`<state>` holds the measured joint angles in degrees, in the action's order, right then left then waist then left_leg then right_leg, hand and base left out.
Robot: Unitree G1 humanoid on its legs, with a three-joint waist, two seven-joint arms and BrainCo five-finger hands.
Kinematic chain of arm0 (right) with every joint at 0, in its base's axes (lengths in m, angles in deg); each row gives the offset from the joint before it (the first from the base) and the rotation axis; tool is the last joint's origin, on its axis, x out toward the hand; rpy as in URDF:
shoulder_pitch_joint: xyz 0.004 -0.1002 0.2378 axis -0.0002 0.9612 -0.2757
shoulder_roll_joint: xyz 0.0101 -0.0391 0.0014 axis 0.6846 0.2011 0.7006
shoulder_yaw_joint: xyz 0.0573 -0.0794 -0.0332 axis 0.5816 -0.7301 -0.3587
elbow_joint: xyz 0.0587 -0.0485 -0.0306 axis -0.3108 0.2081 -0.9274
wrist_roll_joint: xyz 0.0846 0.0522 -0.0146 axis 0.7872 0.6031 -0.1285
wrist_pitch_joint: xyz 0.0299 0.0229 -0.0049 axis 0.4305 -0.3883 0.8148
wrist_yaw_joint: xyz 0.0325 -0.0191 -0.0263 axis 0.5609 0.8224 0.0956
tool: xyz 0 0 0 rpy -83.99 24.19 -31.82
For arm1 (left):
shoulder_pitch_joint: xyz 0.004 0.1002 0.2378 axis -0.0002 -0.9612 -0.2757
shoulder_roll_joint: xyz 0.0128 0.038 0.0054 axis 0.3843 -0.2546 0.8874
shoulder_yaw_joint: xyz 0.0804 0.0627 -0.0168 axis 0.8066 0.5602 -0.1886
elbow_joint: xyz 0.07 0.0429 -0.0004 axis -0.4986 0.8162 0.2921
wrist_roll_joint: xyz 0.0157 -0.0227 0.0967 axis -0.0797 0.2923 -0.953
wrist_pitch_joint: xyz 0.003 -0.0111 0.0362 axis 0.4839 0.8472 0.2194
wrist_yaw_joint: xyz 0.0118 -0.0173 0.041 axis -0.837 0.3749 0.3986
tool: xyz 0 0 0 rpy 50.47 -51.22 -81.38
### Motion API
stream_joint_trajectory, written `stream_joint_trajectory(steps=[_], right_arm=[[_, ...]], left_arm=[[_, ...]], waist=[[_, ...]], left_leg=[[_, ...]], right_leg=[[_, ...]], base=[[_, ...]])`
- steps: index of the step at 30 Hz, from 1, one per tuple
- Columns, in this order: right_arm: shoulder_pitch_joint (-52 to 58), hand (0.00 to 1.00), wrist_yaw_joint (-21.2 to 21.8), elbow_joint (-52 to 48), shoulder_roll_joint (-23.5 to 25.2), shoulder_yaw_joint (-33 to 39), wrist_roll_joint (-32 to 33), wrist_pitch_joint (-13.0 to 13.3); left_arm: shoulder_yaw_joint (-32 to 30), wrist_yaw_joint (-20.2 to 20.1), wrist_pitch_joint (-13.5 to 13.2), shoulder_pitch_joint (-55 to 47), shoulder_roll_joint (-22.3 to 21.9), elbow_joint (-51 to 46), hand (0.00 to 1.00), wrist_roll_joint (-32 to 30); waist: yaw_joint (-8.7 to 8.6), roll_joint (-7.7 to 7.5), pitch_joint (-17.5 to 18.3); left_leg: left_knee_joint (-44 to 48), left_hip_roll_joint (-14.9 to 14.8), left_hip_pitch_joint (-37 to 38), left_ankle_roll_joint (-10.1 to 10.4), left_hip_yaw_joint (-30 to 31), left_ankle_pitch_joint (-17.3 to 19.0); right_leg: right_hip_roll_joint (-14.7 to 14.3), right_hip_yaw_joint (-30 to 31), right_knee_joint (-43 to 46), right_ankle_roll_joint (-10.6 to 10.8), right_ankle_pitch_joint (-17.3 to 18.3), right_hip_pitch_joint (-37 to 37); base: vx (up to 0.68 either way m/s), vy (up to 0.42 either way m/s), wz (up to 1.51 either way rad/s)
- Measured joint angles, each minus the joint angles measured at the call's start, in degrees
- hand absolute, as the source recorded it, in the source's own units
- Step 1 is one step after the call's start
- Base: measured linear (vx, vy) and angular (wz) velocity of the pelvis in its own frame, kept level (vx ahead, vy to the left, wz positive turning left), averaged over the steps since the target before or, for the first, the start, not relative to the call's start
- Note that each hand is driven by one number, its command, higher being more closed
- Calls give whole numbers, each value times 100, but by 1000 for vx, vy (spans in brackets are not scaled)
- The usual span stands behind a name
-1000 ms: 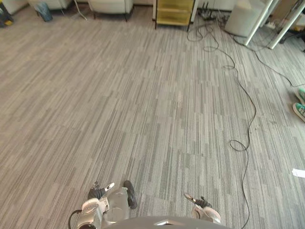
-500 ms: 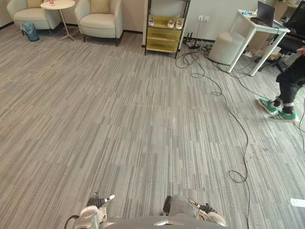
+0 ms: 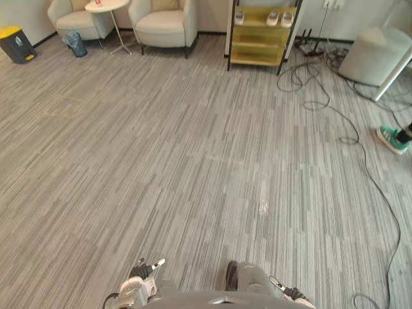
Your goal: Pick up cushions and gather them together orderly.
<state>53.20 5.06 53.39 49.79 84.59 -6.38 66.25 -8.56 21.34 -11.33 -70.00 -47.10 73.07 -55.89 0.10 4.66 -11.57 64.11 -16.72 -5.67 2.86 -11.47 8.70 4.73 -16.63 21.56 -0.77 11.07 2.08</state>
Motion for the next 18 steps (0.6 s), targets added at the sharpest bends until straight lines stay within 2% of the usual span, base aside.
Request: stream_joint_trajectory(steps=[2, 4, 5, 6, 7, 8, 9, 10, 11, 12, 13, 14, 15, 16, 17, 18], right_arm=[[38, 0, -24, 9, -12, 2, 13, -6], [43, 0, -76, -41, 50, 73, 123, -8], [54, 0, -77, -108, 75, 83, 120, -3], [74, 0, -77, -137, 81, 94, 116, 2], [74, 0, -77, -145, 65, 66, 110, -2], [20, 0, -69, -156, 240, 26, 106, 0], [-24, 0, -73, -163, 330, 27, 108, -4], [-50, 0, -71, -225, 461, 16, 104, 7], [-51, 0, -68, -231, 491, 15, 104, 8], [-49, 0, -58, -207, 534, 14, 102, 2], [-94, 0, -50, -211, 528, 0, 104, 11], [-111, 0, -49, -217, 520, -1, 102, 14], [-150, 0, -33, -219, 490, -5, 104, 20], [-156, 0, 5, -219, 476, -7, 101, 24], [-161, 0, 23, -220, 475, -3, 100, 25], [-178, 0, 33, -213, 474, 7, 101, 25]], left_arm=[[77, 1, -29, -16, 15, -155, 0, 5], [107, 6, -42, -5, 26, -236, 0, 2], [102, 11, -48, 3, 11, -238, 0, 1], [103, 15, -52, -1, 6, -236, 0, 8], [107, 18, -56, -19, -11, -231, 0, 7], [122, 21, -53, -9, 128, -221, 0, 1], [129, 20, -49, -7, 173, -219, 0, -5], [112, 15, -46, -8, 221, -220, 0, 6], [100, 14, -48, -3, 229, -224, 0, 7], [116, 17, -47, 25, 249, -210, 0, 4], [200, 17, -33, 26, 287, -164, 0, 3], [222, 18, -29, 21, 299, -142, 0, 2], [292, 20, -13, 9, 351, -43, 0, 3], [342, 17, 8, -1, 373, 10, 0, 3], [342, 18, 14, -20, 372, 10, 0, 5], [347, 16, 19, -49, 372, 16, 0, 4]], waist=[[64, -16, -6], [166, -111, -22], [188, -126, -29], [211, -134, -11], [306, -198, 47], [230, -420, 182], [200, -518, 227], [240, -620, 250], [267, -643, 256], [332, -719, 283], [325, -703, 274], [319, -700, 272], [288, -678, 262], [274, -615, 239], [284, -612, 237], [288, -607, 233]], left_leg=[[-712, 102, -562, -45, -356, 324], [-2766, 408, -731, -42, -688, 396], [-4053, 640, -731, 3, -567, 91], [-4576, 760, -680, 19, -404, -369], [-4737, 948, -543, -155, -310, -1014], [-4697, 1164, -528, -353, -410, -759], [-4591, 1224, -578, -409, -415, -612], [-4296, 1261, -613, -482, -436, -377], [-4225, 1275, -595, -492, -456, -300], [-4112, 1329, -448, -544, -584, -51], [-4157, 1396, -148, -591, -670, 146], [-4188, 1400, -67, -594, -697, 162], [-4404, 1433, 331, -588, -800, 189], [-4629, 1434, 664, -588, -865, 189], [-4756, 1434, 840, -587, -903, 188], [-5033, 1435, 1214, -578, -953, 182]], right_leg=[[70, -23, -427, 90, 1, -444], [296, 53, -642, 380, -11, -780], [401, 95, -697, 575, 118, -969], [428, 157, -692, 668, 218, -1038], [465, 355, -719, 770, 311, -1137], [648, 517, -853, 675, 295, -1258], [709, 594, -850, 644, 228, -1241], [787, 751, -709, 648, 79, -1216], [817, 808, -604, 669, 62, -1197], [952, 1012, -8, 702, 33, -997], [1096, 1271, 1241, 947, -232, -531], [1110, 1332, 1563, 1006, -303, -409], [1125, 1384, 2641, 1131, -377, 29], [1135, 1125, 3170, 1117, -368, 251], [1146, 971, 3302, 1067, -331, 326], [1150, 607, 3345, 831, -133, 414]], base=[[481, 38, -9], [472, 135, -26], [481, 191, -18], [595, 274, -35], [622, 270, -25], [532, 217, -15], [512, 204, 7], [288, 127, 0], [466, 210, -13], [426, 184, -18], [507, 207, -20], [469, 155, -25], [332, 72, -23], [310, 55, -26], [271, 27, -28], [216, -4, -25]])
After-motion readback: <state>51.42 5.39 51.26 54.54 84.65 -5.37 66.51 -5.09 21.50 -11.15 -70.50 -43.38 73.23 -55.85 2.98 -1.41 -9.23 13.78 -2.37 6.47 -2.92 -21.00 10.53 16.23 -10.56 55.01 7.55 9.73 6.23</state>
